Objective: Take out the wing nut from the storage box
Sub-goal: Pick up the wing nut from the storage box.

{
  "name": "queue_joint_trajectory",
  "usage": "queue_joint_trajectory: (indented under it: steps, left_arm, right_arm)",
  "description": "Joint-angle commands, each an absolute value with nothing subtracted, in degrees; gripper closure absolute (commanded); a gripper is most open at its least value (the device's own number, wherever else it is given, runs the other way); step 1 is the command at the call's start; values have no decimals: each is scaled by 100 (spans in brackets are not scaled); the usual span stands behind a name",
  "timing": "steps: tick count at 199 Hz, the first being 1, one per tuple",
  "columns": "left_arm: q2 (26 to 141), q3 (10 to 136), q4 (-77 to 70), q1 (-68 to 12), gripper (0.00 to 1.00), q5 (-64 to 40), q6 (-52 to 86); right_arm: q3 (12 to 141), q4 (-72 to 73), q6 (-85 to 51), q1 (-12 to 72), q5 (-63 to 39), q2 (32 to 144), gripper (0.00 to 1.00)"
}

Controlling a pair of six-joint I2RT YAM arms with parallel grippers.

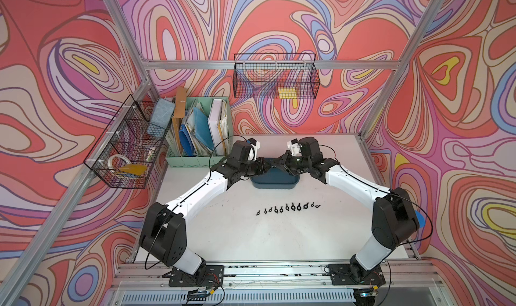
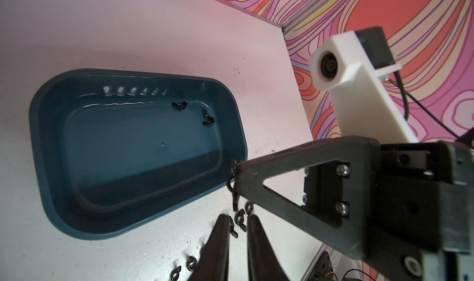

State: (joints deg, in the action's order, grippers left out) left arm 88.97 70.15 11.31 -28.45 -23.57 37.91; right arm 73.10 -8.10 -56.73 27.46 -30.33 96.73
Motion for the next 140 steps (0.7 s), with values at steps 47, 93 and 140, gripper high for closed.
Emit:
queue_joint_trajectory:
  steps: [47,93,140]
  left_arm:
    - [9077,7291,1143,-2795,81,-2350,3698]
    - [9114,7304,1144,-2795,85,-2338,3696]
    - [9189,7330,1134,-2802,98,-2386,3696]
  right_arm:
    - [7342,-642,-5704,2820,-3203,9686,100]
    - [7364,-618,-5695,2835,-3265,9712,100]
    - [7396,-602,-5686,2859,-3303,9729,100]
